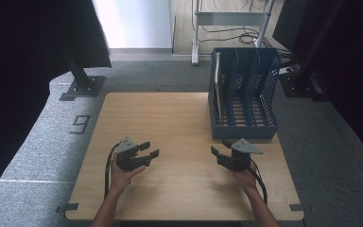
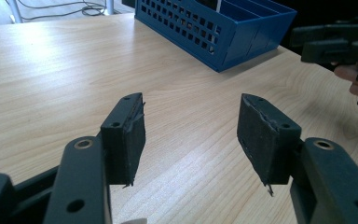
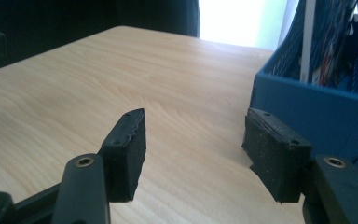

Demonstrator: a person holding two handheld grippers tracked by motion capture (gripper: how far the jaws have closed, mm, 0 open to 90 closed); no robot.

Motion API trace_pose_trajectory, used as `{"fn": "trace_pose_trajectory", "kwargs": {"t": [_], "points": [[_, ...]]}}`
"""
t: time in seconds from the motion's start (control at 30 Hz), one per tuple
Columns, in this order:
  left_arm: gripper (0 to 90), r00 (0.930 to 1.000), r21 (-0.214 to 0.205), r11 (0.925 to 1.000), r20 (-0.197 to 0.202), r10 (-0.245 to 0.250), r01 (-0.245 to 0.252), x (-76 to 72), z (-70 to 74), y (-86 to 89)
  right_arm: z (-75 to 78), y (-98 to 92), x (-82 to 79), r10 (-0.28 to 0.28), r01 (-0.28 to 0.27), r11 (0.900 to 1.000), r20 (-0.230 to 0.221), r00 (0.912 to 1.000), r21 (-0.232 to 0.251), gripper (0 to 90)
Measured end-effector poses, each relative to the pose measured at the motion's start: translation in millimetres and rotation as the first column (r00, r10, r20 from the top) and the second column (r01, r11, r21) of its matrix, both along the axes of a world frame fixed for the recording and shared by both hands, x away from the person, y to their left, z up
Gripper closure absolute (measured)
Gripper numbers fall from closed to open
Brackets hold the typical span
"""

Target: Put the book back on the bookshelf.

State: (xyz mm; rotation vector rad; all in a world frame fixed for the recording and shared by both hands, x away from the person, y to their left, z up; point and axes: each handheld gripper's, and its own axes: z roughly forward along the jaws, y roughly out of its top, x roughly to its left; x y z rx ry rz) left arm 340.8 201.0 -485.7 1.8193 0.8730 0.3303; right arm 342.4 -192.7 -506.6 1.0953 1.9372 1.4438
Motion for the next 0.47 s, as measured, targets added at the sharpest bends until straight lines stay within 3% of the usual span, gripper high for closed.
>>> {"fn": "trace_pose_trajectory", "kwargs": {"t": [0.17, 0.47], "points": [[41.8, 1.0, -0.001, 1.0, -0.003, 0.002, -0.002, 0.6, -0.6, 1.2, -9.5, 1.7, -1.4, 0.004, -0.005, 0.9999, -0.036, 0.9993, -0.014, 38.1], [41.5, 1.0, 0.002, 1.0, -0.007, 0.001, -0.001, 0.8, -0.9, 1.4, -12.7, 1.5, -2.5, -0.002, 0.001, 0.9997, -0.037, 0.9993, -0.025, 36.4]]}}
